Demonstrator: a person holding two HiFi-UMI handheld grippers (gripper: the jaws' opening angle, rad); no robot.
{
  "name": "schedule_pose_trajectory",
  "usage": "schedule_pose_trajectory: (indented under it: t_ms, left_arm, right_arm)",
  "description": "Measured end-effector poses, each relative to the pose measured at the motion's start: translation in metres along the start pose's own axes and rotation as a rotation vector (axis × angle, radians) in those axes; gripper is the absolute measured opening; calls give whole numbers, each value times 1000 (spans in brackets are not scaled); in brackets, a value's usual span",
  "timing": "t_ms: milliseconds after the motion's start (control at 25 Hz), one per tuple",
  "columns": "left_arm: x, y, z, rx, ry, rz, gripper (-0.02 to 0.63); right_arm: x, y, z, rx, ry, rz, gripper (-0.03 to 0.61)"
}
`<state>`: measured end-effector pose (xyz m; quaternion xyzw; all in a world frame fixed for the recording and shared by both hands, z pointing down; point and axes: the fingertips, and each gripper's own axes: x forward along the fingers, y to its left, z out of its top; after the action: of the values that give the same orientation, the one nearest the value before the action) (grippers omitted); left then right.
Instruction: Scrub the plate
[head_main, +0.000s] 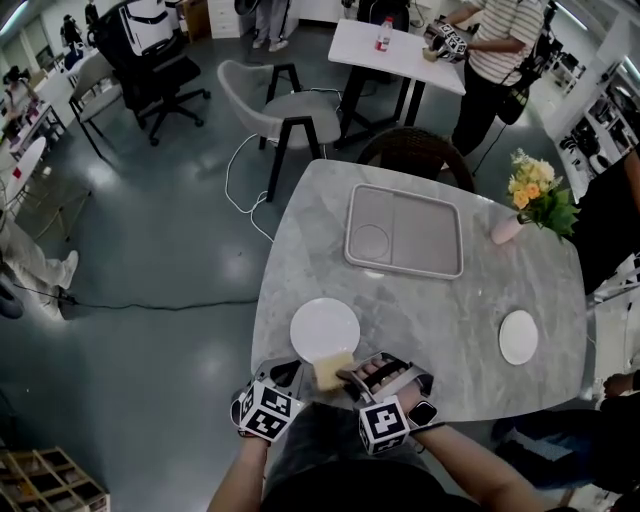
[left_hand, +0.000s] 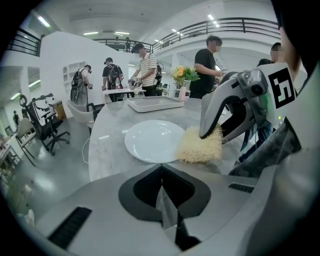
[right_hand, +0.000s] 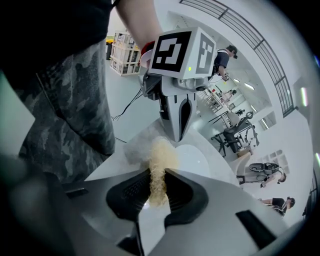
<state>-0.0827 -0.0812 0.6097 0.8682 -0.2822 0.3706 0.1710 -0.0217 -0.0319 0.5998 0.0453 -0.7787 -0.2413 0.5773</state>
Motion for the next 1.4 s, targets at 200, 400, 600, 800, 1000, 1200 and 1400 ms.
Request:
schedule_pose_trajectory:
  t_ms: [200, 400, 600, 800, 1000, 1200, 1400]
  left_arm:
    - [-7, -6, -11, -12, 0, 16, 12]
    - [-17, -10, -21, -26, 1, 33, 13]
    - [-28, -20, -28, -43, -6, 39, 12]
    - [-37, -28, -23, -71, -76, 42, 12]
    - [-53, -29, 0, -128, -208, 64, 13]
    - [-69, -22, 12, -201, -296, 93, 12]
    - [-77, -12, 21, -233, -338, 133, 12]
  right_arm:
    - [1, 1, 19, -4, -37, -8, 75]
    - [-4, 2, 32, 51, -82, -1, 75]
    - [-19, 7, 39, 161, -138, -1, 75]
    - [-41, 3, 45, 340, -236, -51, 75]
    - [-60, 1, 34, 565, -312, -102, 75]
    - [-74, -3, 23, 800, -425, -121, 75]
    - [-84, -16, 16, 932, -506, -144, 75]
